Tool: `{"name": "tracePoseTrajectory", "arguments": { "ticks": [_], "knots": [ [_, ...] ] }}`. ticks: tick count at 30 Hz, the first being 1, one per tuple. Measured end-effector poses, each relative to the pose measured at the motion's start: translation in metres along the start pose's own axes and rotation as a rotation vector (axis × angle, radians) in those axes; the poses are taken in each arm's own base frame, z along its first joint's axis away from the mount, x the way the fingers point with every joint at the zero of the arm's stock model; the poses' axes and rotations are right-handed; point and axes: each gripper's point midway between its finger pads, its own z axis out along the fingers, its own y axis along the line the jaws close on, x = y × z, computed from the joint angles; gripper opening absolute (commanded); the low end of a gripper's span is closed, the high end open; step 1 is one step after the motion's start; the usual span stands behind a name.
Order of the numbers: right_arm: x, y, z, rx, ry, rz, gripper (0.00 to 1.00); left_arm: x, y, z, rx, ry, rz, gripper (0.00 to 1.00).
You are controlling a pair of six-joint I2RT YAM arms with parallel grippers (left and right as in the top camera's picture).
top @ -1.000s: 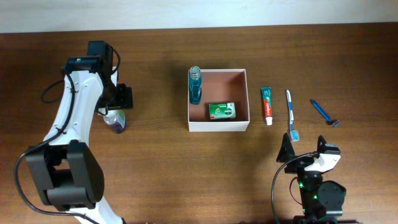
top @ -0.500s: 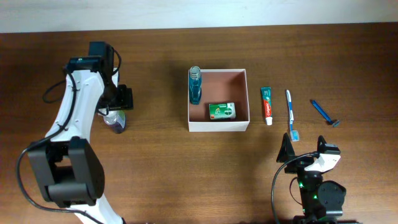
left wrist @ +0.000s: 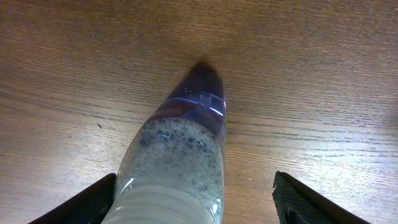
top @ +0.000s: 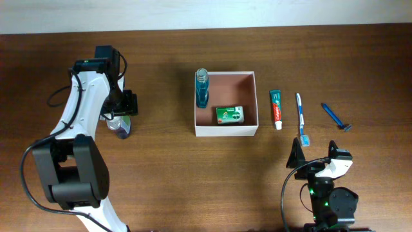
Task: Pack container
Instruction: 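Lower the left gripper around the soap pump bottle's top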
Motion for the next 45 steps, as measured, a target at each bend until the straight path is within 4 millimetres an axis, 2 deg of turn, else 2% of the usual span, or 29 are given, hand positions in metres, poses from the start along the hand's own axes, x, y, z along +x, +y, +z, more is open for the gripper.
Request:
{"name": "tracePoseTrajectory", "arguments": {
  "ticks": [29, 36, 45],
  "knots": [
    [0.0, 0.0, 0.0, 0.0, 0.0, 0.0, 0.99, 0.001, 0.002, -0.001, -0.011, 0.007, 0.002, 0.8],
    [0.0, 0.0, 0.0, 0.0, 0.0, 0.0, 0.99, -0.01, 0.002, -0.014, -0.008, -0.027, -0.002, 0.8],
    [0.0, 0.0, 0.0, 0.0, 0.0, 0.0, 0.99, -0.01, 0.002, -0.015, -0.007, -0.026, -0.002, 0.8]
  ]
}}
